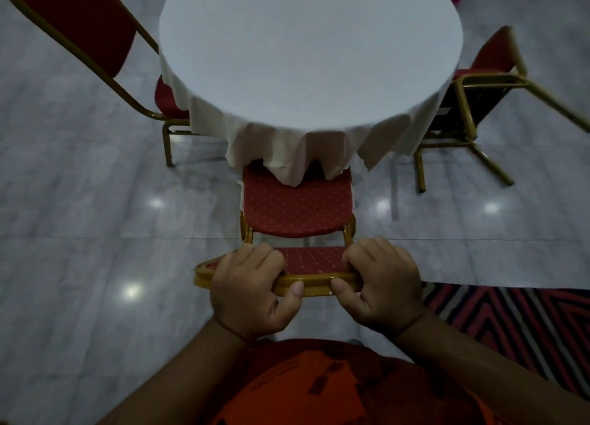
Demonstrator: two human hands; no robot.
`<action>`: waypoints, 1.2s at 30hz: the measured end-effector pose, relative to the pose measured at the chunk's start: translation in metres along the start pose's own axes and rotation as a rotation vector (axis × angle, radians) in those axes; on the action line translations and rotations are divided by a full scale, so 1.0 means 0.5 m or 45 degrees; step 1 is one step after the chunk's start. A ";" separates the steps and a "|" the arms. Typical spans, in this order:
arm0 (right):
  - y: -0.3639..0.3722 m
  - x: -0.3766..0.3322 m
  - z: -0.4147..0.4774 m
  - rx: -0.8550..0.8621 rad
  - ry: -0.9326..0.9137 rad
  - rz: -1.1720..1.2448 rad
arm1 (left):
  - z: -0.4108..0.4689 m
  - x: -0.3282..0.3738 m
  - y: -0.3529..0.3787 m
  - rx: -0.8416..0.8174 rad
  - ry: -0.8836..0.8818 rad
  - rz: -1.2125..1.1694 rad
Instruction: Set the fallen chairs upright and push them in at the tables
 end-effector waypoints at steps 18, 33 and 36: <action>0.035 -0.016 0.042 -0.016 0.086 -0.072 | 0.036 -0.052 -0.021 0.028 0.043 -0.064; 0.043 -0.002 0.035 -0.362 0.144 0.022 | 0.091 -0.047 0.027 -0.653 -0.124 -0.254; 0.028 0.056 0.001 -0.442 0.310 0.031 | 0.132 0.018 0.060 -0.774 -0.055 -0.295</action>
Point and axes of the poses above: each hand's wrist, its own z-axis towards the middle knuckle, its own y-axis out of the palm, x = y × z, the point moved 9 cm from there along z, towards the middle knuckle, and after that the axes turned 10 degrees about -y, right-handed, at the moved point
